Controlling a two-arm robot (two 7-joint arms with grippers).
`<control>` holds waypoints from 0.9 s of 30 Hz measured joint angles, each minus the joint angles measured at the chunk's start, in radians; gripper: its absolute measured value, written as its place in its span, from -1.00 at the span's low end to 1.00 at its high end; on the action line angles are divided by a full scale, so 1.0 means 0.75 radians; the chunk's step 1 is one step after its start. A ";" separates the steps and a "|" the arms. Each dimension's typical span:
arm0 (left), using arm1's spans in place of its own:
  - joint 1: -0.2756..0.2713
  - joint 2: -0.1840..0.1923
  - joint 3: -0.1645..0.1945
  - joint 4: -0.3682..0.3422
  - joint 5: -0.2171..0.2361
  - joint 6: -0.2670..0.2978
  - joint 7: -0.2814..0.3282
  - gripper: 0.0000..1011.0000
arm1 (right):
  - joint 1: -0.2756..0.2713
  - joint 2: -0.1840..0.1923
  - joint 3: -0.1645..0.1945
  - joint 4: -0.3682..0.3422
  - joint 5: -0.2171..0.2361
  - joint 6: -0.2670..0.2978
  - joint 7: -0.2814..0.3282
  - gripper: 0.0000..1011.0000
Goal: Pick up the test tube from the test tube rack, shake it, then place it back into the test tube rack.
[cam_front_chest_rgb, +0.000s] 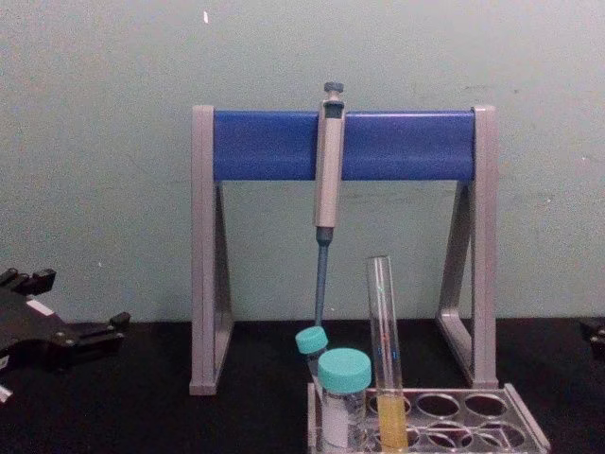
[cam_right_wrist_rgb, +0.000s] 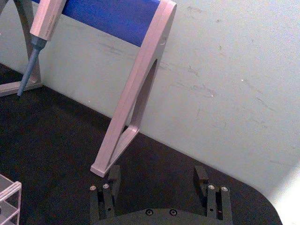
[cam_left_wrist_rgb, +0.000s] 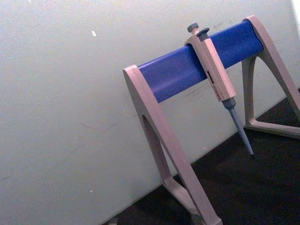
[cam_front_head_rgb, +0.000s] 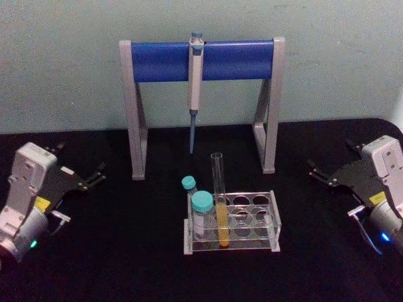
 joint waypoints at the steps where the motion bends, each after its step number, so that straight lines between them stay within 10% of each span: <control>1: 0.000 0.000 0.000 0.000 0.000 0.000 0.000 0.98 | 0.000 0.000 0.000 0.000 0.000 0.000 0.000 0.98; 27: 0.000 0.000 0.000 0.000 0.000 0.000 0.000 0.98 | 0.000 0.000 0.000 0.000 0.000 0.000 0.000 0.98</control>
